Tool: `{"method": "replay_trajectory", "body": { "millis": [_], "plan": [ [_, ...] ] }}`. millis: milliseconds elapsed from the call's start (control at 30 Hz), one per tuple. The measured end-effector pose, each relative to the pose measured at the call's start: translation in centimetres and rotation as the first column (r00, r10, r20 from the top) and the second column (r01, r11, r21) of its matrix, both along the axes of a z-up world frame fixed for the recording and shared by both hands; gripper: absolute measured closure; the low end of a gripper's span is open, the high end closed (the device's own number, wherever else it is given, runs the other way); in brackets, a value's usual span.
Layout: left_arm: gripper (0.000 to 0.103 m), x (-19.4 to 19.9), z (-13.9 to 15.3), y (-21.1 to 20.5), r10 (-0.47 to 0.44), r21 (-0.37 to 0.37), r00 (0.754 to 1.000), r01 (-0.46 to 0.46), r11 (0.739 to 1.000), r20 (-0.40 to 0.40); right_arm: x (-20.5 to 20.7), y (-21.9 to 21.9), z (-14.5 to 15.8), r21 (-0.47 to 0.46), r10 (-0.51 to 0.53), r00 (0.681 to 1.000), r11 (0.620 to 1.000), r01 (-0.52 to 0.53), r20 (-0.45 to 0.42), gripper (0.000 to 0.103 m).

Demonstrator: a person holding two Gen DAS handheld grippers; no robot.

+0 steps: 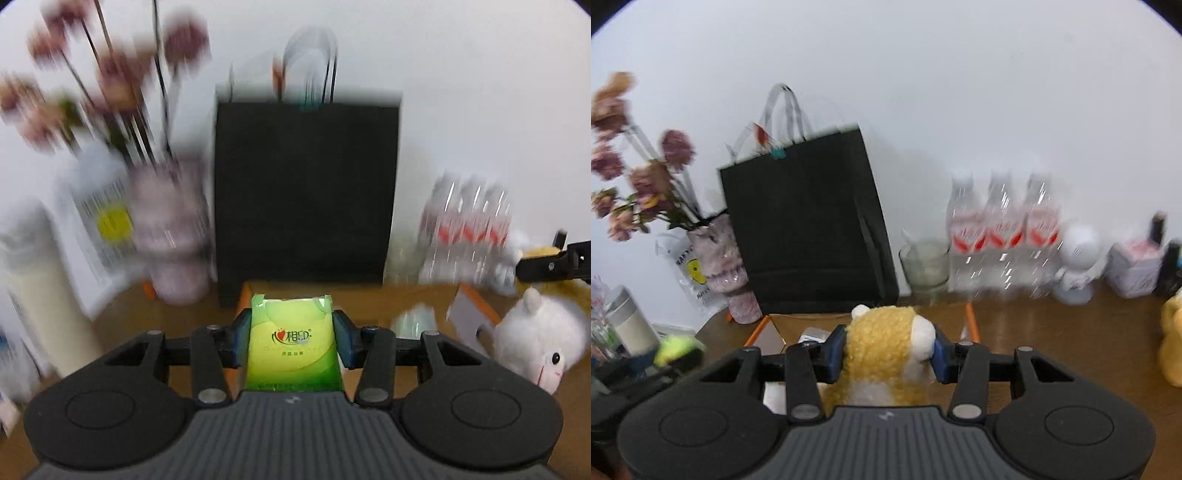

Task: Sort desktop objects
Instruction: 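Carry tissue pack and plush sheep into the box and open both grippers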

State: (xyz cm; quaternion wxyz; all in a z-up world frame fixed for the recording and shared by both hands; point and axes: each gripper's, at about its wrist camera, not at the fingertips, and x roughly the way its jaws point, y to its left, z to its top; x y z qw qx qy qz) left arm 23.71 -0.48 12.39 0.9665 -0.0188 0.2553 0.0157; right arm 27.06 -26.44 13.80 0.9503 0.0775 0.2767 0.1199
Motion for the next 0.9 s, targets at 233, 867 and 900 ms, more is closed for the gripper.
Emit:
{"method": "replay_trajectory", "body": {
  "millis": [233,867,900],
  "plan": [
    [0.056,5.9,-5.4,-0.9,0.011,0.15,0.987,0.013,0.989,-0.159,8.1,0.9,-6.1,-0.113,-0.036,0.983,0.993,0.016,-0.181,0.059],
    [0.024,5.5,-1.9,2.0,-0.052,0.048,0.949,0.07,0.996,-0.31,6.8,3.8,-6.9,-0.366,-0.049,0.976,0.93,-0.033,-0.213,0.012],
    [0.024,5.7,-1.4,2.2,-0.05,0.034,0.943,0.065,0.997,-0.328,6.9,3.4,-5.8,-0.316,-0.038,0.974,0.948,-0.036,-0.224,0.01]
  ]
}}
